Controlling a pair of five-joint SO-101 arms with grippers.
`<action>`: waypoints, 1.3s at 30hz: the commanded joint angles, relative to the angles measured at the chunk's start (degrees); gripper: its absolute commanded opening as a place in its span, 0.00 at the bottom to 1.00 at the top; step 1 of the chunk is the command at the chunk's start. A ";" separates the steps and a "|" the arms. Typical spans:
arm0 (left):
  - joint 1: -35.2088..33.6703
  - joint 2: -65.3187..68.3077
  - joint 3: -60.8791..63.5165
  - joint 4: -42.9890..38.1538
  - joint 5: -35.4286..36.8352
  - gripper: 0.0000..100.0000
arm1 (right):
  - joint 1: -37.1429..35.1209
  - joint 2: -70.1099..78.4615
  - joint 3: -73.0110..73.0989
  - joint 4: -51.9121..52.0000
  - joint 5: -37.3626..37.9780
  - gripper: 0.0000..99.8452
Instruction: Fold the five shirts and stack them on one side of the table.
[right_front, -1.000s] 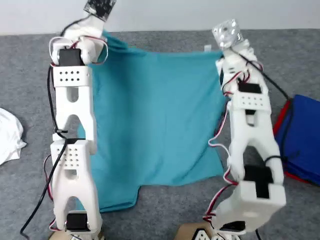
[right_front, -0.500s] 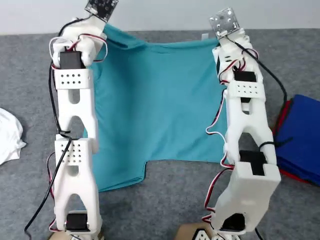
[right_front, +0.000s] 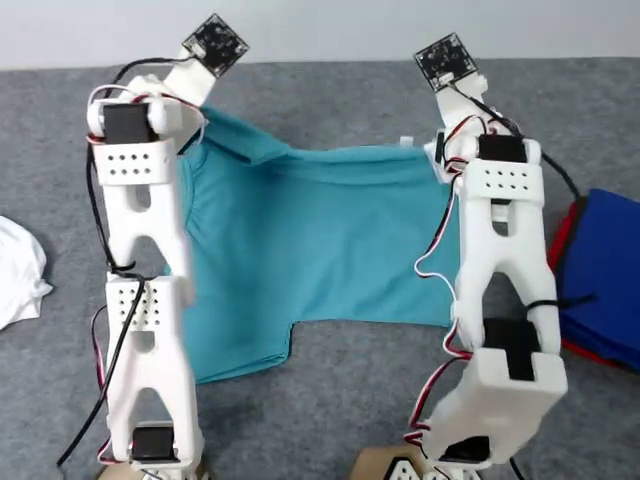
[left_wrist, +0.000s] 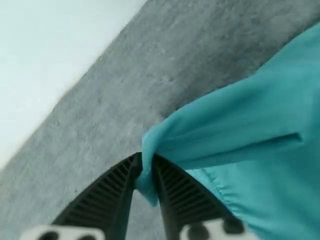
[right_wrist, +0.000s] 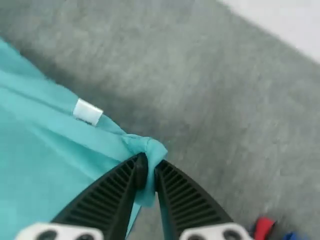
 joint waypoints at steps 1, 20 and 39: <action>-0.44 -6.51 3.12 1.76 -0.44 0.00 | -0.31 -5.14 -3.69 6.20 0.79 0.01; 4.31 -57.23 87.34 1.58 -0.18 0.00 | -0.22 -9.80 -1.32 33.80 0.88 0.01; 4.40 -77.01 119.87 1.49 -0.18 0.01 | 2.24 -9.80 2.37 41.36 7.30 0.01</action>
